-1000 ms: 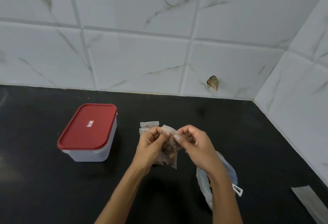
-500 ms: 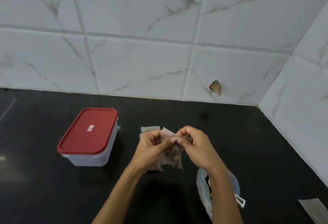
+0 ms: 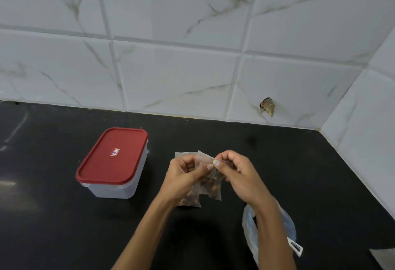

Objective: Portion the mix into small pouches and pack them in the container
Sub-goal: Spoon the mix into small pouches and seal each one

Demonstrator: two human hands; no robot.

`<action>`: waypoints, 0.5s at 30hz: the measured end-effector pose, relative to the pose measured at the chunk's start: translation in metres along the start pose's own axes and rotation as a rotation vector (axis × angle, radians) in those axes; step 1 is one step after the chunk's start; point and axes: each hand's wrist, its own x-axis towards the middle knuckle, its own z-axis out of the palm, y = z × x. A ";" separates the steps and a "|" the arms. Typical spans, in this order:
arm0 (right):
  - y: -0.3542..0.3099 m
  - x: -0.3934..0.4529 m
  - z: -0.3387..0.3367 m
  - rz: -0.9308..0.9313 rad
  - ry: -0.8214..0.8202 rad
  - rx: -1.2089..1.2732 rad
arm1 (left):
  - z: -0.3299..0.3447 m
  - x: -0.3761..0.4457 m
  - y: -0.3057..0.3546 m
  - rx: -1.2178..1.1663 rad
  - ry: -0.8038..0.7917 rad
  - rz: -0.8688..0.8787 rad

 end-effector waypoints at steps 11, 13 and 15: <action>-0.003 -0.007 0.000 -0.075 0.058 0.079 | 0.010 -0.009 0.001 -0.133 0.112 0.080; -0.003 -0.009 0.002 -0.087 0.067 0.084 | 0.013 -0.012 0.002 -0.157 0.104 0.078; -0.002 -0.012 0.001 -0.097 0.078 0.087 | 0.014 -0.014 0.002 -0.163 0.082 0.074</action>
